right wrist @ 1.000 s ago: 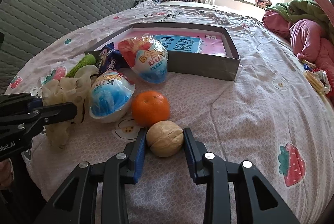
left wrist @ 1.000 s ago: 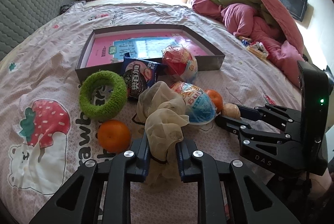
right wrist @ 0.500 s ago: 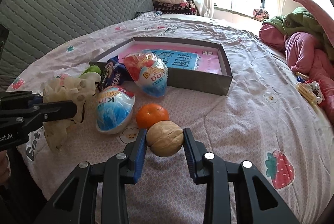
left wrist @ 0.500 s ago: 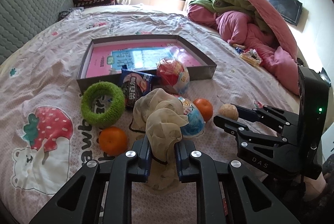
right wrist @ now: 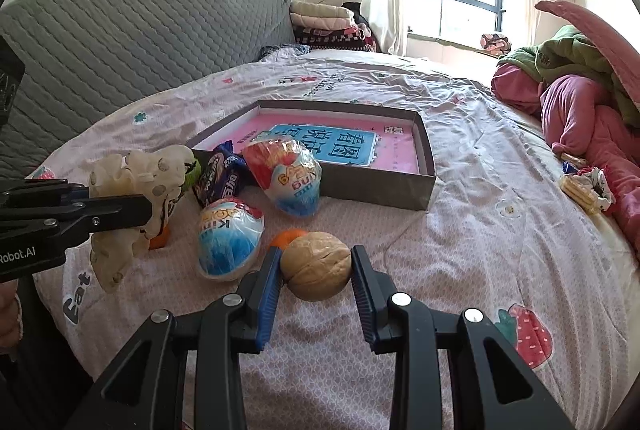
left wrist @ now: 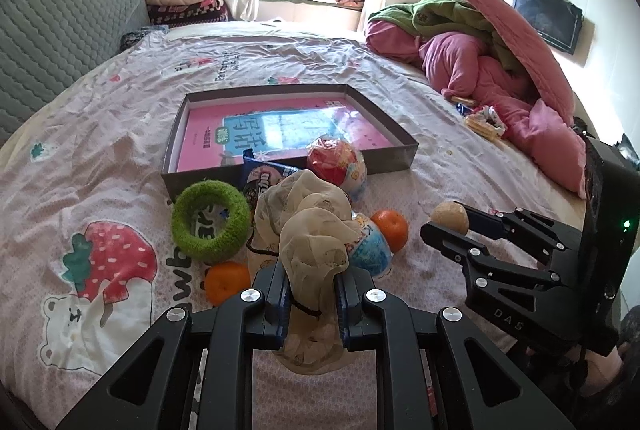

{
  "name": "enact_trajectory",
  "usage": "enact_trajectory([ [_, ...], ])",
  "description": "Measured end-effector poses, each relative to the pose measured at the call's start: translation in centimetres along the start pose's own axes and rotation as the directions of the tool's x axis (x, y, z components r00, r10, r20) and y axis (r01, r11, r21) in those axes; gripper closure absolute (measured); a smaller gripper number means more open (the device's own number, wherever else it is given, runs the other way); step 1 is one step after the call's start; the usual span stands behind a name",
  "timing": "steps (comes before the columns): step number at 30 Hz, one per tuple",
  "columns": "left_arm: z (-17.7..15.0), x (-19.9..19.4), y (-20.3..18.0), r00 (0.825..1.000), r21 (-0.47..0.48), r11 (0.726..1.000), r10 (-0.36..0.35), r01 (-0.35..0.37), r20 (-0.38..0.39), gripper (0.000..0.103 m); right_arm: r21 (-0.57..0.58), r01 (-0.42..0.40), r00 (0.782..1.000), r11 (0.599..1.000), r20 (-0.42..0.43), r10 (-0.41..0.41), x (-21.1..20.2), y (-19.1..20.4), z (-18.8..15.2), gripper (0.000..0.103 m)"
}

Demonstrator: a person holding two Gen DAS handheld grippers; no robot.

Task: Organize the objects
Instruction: 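Lift the sponge with the left tool while the right tool carries the walnut toward the box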

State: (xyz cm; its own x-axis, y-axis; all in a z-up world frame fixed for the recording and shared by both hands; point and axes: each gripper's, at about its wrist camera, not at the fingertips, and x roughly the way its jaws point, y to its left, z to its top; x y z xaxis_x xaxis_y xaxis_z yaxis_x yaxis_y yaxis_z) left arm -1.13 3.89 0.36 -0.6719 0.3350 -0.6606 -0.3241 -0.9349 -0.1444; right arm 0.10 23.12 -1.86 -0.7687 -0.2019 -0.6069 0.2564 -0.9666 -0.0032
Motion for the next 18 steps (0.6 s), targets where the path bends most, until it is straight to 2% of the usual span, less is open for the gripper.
enact_trajectory([
  [10,1.0,0.2,0.0,1.0,0.006,1.0,0.018,-0.018,0.021,0.085,0.009,0.014,0.999,1.0,0.034,-0.014,-0.7,-0.1,0.9,0.068],
  [18,1.4,0.6,0.8,0.999,-0.008,1.0,0.019,-0.018,0.029,0.085,0.022,0.009,1.0,1.0,0.03,-0.01,-0.5,-0.4,1.2,0.068],
])
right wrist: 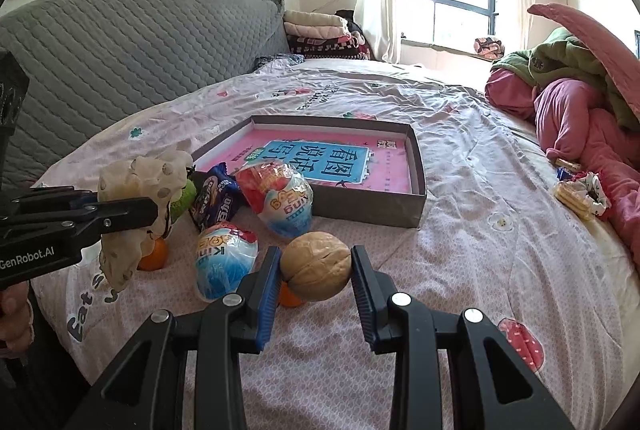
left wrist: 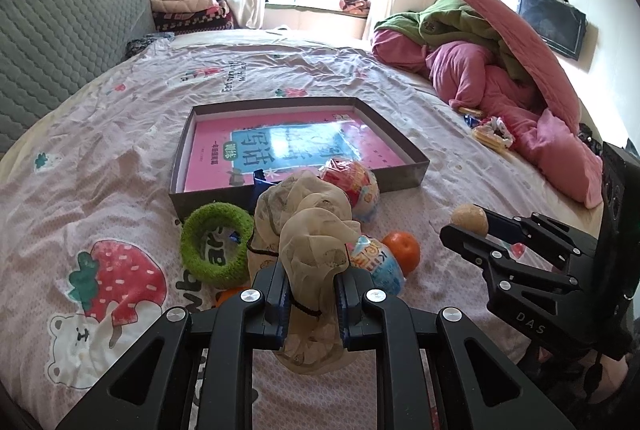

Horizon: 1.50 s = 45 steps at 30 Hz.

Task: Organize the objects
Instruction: 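Lift the sponge with the left tool while the right tool carries the walnut toward the box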

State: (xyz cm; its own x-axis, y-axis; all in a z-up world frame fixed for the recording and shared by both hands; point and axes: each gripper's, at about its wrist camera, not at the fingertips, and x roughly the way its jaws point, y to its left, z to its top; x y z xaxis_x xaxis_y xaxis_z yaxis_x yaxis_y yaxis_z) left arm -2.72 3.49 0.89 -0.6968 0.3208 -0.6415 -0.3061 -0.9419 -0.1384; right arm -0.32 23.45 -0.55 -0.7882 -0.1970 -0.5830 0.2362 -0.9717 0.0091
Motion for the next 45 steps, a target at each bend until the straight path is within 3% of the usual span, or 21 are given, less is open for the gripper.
enact_trajectory([
  [30,3.4,1.9,2.4,1.0,-0.052,0.999,-0.009,0.01,0.017,0.085,-0.025,0.007,0.999,1.0,0.036,-0.006,1.2,-0.8,3.6,0.068],
  [45,7.5,2.4,4.9,0.998,-0.079,0.997,0.013,-0.008,0.067,0.085,-0.038,0.036,0.996,0.999,0.083,-0.033,3.0,-1.7,6.8,0.068],
])
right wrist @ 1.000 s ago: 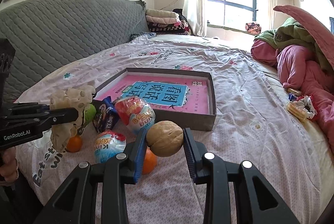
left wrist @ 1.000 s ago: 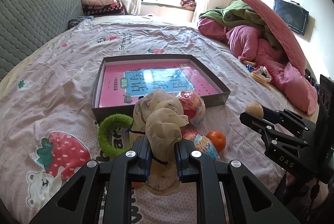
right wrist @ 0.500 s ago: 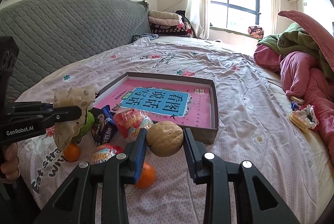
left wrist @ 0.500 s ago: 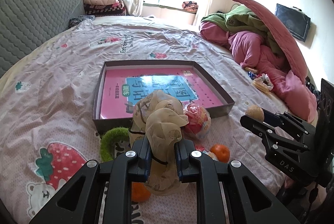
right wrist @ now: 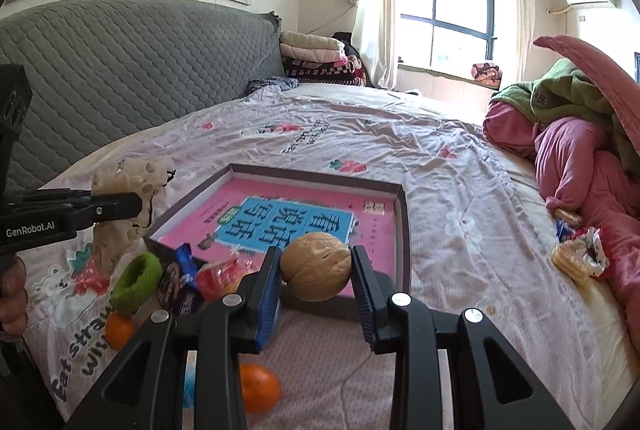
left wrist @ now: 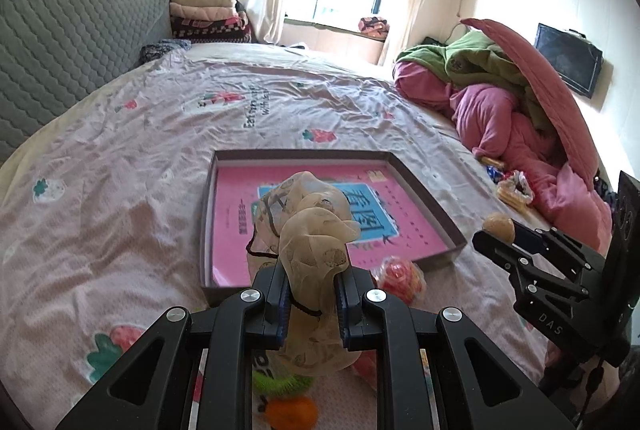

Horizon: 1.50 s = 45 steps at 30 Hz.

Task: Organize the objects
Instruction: 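Lift the sponge with the left tool while the right tool carries the walnut toward the box, then lower the sponge onto the pink book while the right tool lowers the walnut into the box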

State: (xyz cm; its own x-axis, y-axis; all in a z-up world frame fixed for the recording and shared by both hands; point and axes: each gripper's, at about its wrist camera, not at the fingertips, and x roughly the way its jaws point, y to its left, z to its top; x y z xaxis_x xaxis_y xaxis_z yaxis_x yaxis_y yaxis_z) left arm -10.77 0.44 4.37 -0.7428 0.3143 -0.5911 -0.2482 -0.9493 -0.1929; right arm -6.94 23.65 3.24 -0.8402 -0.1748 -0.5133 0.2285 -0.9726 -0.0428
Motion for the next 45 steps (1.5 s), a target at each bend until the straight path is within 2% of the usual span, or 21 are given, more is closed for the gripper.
enact_trajectory([
  [19,3.0,3.5,1.3,1.0,0.052,0.998,0.02,-0.021,0.015,0.085,-0.039,0.022,0.999,0.999,0.029,-0.021,3.1,-1.0,2.6,0.068],
  [29,4.3,6.5,2.2,1.0,0.052,0.999,-0.005,0.006,-0.012,0.085,-0.034,0.021,1.0,0.999,-0.01,-0.022,5.8,-2.0,3.2,0.068],
  [45,4.8,11.4,3.9,0.996,0.023,1.0,0.0,0.002,-0.09,0.084,-0.04,-0.013,0.993,0.999,-0.115,0.008,12.2,-2.7,3.2,0.068],
])
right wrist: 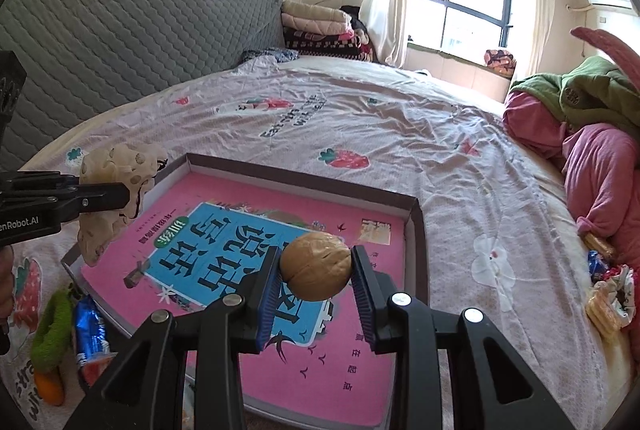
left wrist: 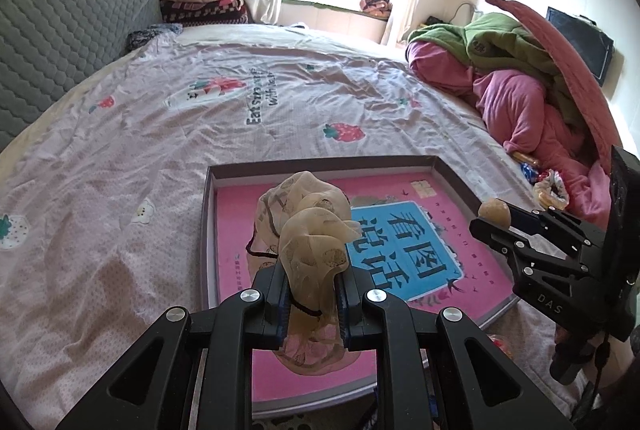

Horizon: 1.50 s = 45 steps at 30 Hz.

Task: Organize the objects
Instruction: 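Lower the sponge onto the pink book while the right tool lowers the walnut into the box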

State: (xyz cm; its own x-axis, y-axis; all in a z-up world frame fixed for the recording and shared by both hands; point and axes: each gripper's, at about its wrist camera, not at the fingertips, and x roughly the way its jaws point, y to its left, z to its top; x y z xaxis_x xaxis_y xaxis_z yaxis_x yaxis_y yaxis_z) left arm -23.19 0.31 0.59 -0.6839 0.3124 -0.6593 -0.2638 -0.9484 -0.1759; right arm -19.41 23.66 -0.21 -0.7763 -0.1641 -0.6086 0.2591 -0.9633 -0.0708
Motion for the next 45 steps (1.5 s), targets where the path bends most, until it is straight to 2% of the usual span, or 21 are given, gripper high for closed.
enact_trajectory([
  [9,-0.5,2.3,0.2,0.998,-0.006,1.0,0.003,-0.004,-0.07,0.084,0.013,-0.018,0.996,1.0,-0.085,0.019,2.6,-0.9,-0.9,0.068],
  [15,-0.7,3.4,0.9,0.994,-0.024,1.0,0.013,-0.016,-0.109,0.079,0.037,-0.022,0.992,0.999,-0.12,0.026,3.5,-1.1,-1.5,0.068],
  [30,-1.2,3.8,0.0,0.993,0.015,1.0,0.011,-0.01,-0.12,0.074,0.037,-0.006,0.989,0.999,-0.145,0.011,4.1,-1.1,-2.0,0.068],
  [33,-1.2,3.8,-0.1,0.993,0.02,1.0,0.016,-0.014,-0.118,0.07,0.037,-0.003,0.989,0.999,-0.147,0.008,4.1,-1.1,-2.1,0.068],
  [35,-1.2,3.9,0.0,0.993,0.016,1.0,0.021,-0.019,-0.12,0.06,0.036,0.0,0.989,0.999,-0.149,0.005,4.1,-1.1,-2.2,0.068],
  [39,-1.3,4.1,0.1,0.991,0.016,0.999,0.032,-0.03,-0.126,0.055,0.039,0.006,0.99,0.999,-0.144,0.0,4.0,-1.2,-2.2,0.068],
  [40,-1.2,4.1,0.1,0.991,0.013,0.999,0.032,-0.03,-0.128,0.051,0.04,0.006,0.99,0.999,-0.142,0.0,3.9,-1.2,-2.2,0.068],
  [45,-1.1,3.7,0.4,0.995,-0.012,1.0,0.005,-0.007,-0.098,0.038,0.042,0.008,0.991,0.999,-0.133,-0.002,3.6,-1.3,-2.1,0.065],
])
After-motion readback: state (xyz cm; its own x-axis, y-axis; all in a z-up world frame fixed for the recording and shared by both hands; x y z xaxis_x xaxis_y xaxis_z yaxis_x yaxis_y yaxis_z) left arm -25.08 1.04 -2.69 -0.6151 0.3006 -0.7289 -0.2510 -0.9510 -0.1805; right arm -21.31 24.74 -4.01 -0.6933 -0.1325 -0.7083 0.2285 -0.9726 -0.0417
